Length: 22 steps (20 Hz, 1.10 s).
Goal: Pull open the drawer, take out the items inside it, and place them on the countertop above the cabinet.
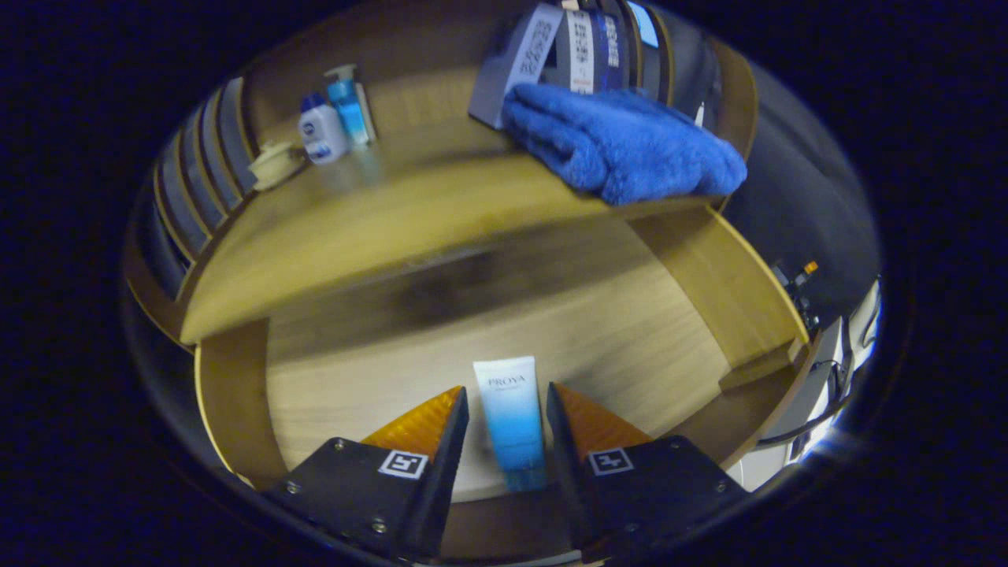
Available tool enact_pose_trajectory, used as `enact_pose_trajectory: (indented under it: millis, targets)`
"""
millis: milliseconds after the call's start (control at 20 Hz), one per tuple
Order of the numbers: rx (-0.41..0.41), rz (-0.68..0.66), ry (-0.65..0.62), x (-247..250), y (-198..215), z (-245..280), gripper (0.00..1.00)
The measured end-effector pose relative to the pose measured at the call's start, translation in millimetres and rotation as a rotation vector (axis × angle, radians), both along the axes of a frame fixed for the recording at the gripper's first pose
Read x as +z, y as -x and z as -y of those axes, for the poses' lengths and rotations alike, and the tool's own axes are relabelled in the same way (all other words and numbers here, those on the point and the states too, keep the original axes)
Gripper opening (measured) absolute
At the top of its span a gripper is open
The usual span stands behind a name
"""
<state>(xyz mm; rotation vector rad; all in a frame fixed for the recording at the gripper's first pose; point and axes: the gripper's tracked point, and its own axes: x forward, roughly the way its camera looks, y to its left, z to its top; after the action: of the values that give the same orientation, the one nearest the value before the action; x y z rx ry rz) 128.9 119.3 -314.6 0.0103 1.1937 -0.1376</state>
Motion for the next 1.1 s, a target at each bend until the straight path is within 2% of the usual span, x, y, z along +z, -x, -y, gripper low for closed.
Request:
enact_pose_trajectory:
  millis: [200,350,450,550,700,1100]
  targets:
    - [-0.014,-0.073,-0.040,-20.7,-0.7,-6.1,0.55]
    - [0.002,-0.131,-0.035,-29.2,2.4,-5.6,0.55]
    - [-0.020,-0.187,-0.045,-33.6,9.1,-5.0,0.55]
    - [-0.039,-0.173,-0.038,-29.7,6.7,-3.3,0.58]
    - [-0.016,-0.088,-0.038,-23.3,-0.6,-6.9,0.42]
    - [0.018,0.275,-0.038,55.6,-26.8,-5.2,0.42]
